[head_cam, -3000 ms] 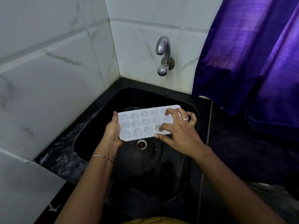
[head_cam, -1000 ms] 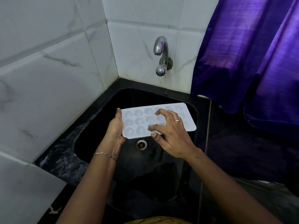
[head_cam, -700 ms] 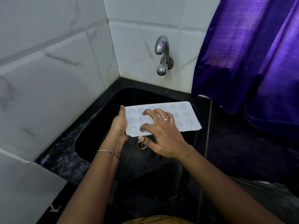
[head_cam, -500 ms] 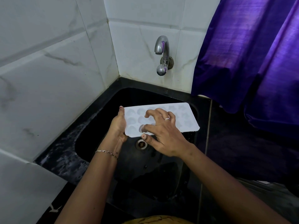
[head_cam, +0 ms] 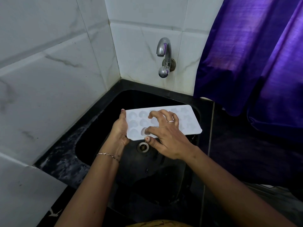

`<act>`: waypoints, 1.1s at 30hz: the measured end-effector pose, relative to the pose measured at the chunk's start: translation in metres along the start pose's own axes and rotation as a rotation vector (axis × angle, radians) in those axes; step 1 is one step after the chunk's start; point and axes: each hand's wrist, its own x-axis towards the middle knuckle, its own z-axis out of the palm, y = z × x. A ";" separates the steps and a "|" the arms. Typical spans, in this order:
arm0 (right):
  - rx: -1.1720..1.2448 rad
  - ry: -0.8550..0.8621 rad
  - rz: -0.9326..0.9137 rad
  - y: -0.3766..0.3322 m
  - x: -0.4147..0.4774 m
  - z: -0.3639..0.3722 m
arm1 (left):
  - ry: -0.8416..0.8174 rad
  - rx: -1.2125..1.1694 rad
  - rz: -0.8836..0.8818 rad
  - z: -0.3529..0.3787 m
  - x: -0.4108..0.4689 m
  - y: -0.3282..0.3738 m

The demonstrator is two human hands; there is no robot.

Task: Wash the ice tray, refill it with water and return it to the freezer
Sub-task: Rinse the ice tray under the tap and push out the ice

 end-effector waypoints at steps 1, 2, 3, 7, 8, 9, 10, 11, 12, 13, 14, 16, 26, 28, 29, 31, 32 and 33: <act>0.004 -0.002 0.001 -0.002 0.001 0.000 | 0.007 0.002 0.007 0.000 0.000 0.001; 0.019 -0.006 -0.003 -0.004 0.001 0.000 | 0.014 -0.002 0.011 0.000 0.000 0.002; 0.050 -0.008 -0.004 -0.006 0.001 -0.001 | 0.021 -0.004 0.009 0.000 0.001 0.002; 0.062 -0.027 -0.051 -0.016 0.005 -0.006 | 0.034 -0.010 -0.015 0.000 -0.001 0.003; 0.009 -0.052 -0.072 -0.019 0.007 -0.003 | 0.031 -0.012 -0.020 0.000 -0.002 0.002; -0.041 -0.079 -0.086 -0.021 0.009 0.000 | 0.031 -0.015 -0.018 0.001 -0.002 0.001; -0.079 -0.100 -0.095 -0.024 0.011 0.002 | 0.032 -0.018 -0.021 0.001 -0.002 0.001; -0.100 -0.112 -0.100 -0.025 0.013 0.005 | 0.030 -0.016 -0.033 0.001 -0.002 0.000; -0.105 -0.114 -0.105 -0.026 0.013 0.006 | 0.025 -0.015 -0.044 0.001 -0.002 0.000; -0.104 -0.111 -0.107 -0.026 0.013 0.007 | 0.017 -0.017 -0.048 0.001 -0.002 0.000; -0.101 -0.108 -0.111 -0.025 0.013 0.007 | 0.015 -0.026 -0.053 0.001 -0.002 -0.001; -0.090 -0.103 -0.113 -0.024 0.012 0.006 | 0.027 -0.032 -0.055 -0.001 -0.003 -0.002; -0.124 -0.087 -0.088 -0.027 0.012 0.012 | 0.054 0.011 -0.045 -0.005 -0.003 -0.001; -0.114 -0.103 -0.114 -0.025 0.012 0.009 | 0.052 0.020 -0.053 -0.006 -0.002 -0.002; -0.109 -0.106 -0.123 -0.024 0.012 0.010 | 0.052 0.019 -0.047 -0.005 -0.001 -0.003; -0.091 -0.107 -0.122 -0.022 0.011 0.012 | 0.061 0.013 -0.036 -0.005 -0.002 -0.005; -0.071 -0.104 -0.113 -0.021 0.010 0.014 | 0.059 0.006 -0.028 -0.004 -0.003 -0.005; -0.038 -0.100 -0.100 -0.021 0.009 0.015 | 0.054 0.001 -0.020 -0.004 -0.003 -0.005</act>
